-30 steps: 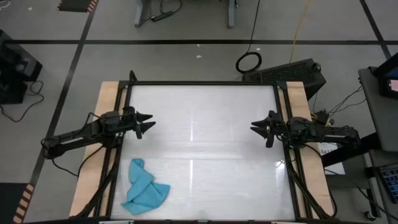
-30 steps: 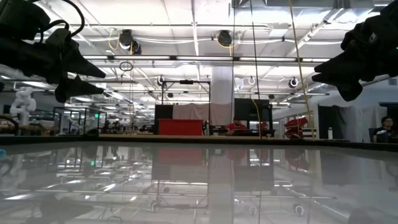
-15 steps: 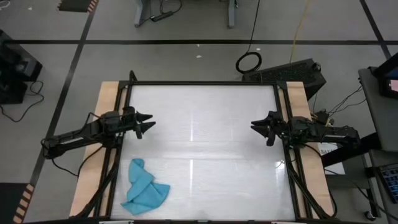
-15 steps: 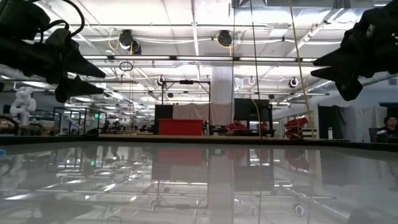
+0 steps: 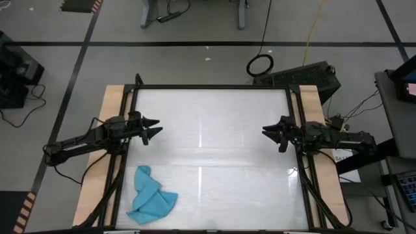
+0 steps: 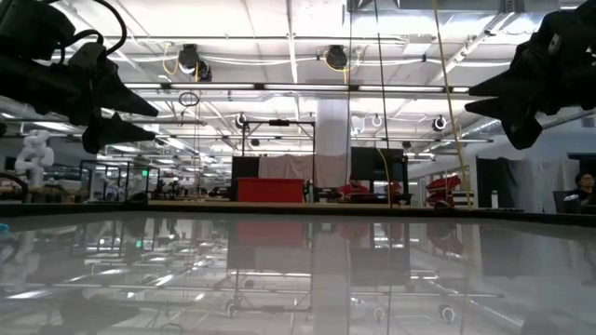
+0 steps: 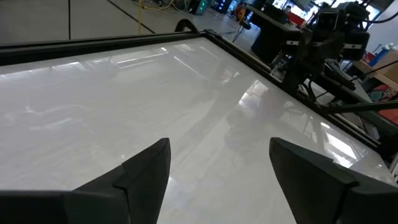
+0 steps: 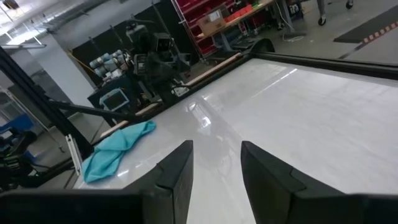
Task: Roll towel
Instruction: Fold the blue microfiber towel
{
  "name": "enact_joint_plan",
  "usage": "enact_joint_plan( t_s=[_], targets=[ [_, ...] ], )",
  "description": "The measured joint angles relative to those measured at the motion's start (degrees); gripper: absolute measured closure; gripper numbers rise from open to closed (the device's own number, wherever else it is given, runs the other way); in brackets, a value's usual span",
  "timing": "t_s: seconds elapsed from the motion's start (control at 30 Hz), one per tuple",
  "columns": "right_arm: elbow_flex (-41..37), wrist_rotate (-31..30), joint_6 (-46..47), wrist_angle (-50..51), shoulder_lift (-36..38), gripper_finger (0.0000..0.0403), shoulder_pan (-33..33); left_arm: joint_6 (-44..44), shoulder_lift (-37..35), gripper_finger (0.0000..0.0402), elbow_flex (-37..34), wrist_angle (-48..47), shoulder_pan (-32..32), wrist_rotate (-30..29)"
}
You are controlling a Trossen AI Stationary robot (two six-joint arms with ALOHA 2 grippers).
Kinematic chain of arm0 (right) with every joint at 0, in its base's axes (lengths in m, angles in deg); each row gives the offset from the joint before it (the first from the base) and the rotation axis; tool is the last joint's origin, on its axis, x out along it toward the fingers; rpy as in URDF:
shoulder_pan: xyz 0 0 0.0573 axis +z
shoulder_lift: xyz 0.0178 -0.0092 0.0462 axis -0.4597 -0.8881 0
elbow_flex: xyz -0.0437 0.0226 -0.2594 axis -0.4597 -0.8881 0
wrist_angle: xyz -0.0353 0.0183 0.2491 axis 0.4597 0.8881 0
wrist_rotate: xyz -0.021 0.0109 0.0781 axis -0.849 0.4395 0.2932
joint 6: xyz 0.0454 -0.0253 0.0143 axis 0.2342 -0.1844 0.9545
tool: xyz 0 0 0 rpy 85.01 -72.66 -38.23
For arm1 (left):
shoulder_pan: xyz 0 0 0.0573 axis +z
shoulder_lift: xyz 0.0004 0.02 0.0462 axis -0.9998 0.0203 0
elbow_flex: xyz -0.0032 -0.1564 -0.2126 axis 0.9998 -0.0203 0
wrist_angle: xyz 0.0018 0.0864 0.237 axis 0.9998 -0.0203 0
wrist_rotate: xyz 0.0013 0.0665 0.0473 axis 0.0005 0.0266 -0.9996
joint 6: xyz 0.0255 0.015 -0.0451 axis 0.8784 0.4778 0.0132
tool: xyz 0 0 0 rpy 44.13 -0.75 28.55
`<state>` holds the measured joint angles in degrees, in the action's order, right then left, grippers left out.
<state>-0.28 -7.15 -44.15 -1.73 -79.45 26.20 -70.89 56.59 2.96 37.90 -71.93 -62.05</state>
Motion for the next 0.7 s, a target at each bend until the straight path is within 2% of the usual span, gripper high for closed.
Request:
enact_joint_plan(
  t_s=[0.13, 0.33, 0.43, 0.57, 0.7],
  targets=[
    [0.02, 0.37, 0.29, -6.62, -0.65, 0.0277, 0.0, -0.01, 0.01, 0.0123, 0.01, 0.0, 0.0, 0.0],
    [0.04, 10.78, -6.18, -35.96, -7.93, 0.0277, 0.06, -0.01, -0.02, 0.0123, -0.01, 0.0, -0.02, -0.01],
    [0.73, 10.73, -9.53, -42.24, -14.97, 0.0276, 0.13, 0.0, -0.02, 0.0123, 0.0, 0.0, -0.01, -0.01],
    [4.0, 11.01, -10.77, -43.28, -27.42, 0.0264, 0.18, 0.01, 0.01, 0.0123, -0.01, 0.0, -0.01, 0.0],
    [9.59, 14.94, -12.6, -45.23, -41.18, 0.0238, 1.05, 0.01, 0.01, 0.0123, -0.01, 0.0, -0.02, -0.02]
  ],
)
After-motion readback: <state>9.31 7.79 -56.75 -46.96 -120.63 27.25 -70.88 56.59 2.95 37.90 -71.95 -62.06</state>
